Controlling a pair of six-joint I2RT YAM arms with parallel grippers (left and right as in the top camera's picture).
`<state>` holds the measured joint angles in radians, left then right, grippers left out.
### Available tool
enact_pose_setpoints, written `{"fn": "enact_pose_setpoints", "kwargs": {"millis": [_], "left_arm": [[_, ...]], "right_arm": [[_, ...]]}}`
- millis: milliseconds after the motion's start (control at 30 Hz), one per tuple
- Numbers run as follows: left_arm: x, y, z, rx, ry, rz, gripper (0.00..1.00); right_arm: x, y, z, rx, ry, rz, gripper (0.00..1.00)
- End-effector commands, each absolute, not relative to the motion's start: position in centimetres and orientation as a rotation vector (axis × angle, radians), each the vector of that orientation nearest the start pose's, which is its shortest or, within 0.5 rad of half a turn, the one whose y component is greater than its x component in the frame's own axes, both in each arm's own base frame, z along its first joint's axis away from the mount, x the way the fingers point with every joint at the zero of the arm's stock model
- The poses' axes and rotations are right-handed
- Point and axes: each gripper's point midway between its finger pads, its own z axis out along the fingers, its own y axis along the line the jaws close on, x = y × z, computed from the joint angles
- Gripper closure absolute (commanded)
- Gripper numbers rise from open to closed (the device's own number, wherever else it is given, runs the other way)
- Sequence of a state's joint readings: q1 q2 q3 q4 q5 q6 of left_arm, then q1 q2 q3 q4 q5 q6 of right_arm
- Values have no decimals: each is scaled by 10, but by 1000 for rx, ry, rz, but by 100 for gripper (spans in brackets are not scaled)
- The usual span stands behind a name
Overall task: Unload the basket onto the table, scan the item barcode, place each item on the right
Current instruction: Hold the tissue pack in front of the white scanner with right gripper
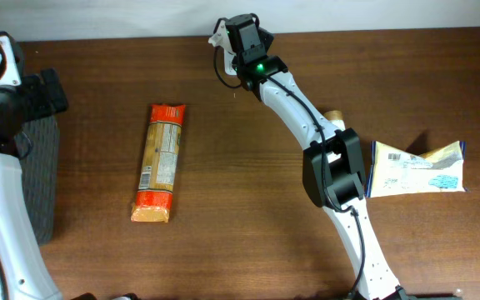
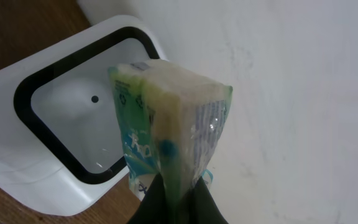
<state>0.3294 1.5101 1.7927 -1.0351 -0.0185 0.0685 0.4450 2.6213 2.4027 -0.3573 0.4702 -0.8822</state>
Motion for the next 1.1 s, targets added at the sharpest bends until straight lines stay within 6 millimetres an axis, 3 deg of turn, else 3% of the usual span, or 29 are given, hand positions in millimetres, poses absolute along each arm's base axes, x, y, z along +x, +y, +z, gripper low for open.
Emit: {"fn": "enact_pose_setpoints", "kwargs": {"millis": [0,200,400,700,900,1067], "left_arm": [[378,135,342,-298,2298,238,1],[378,134,342,-298,2299,238,1],[378,134,342,-298,2299,238,1],[378,134,342,-298,2299,238,1],[378,134,342,-298,2299,238,1],[378,134,342,-298,2299,238,1]], "right_arm": [[658,230,124,-1108,1864,-769,96],[658,232,125,-1178,1830,-803,96],[655,248,122,-1320,1750,-786,96],[652,260,125,-1323,1728,-774,96],[654,252,134,-1312,1712,-900,96],[654,251,134,-1309,1714,-907,96]]}}
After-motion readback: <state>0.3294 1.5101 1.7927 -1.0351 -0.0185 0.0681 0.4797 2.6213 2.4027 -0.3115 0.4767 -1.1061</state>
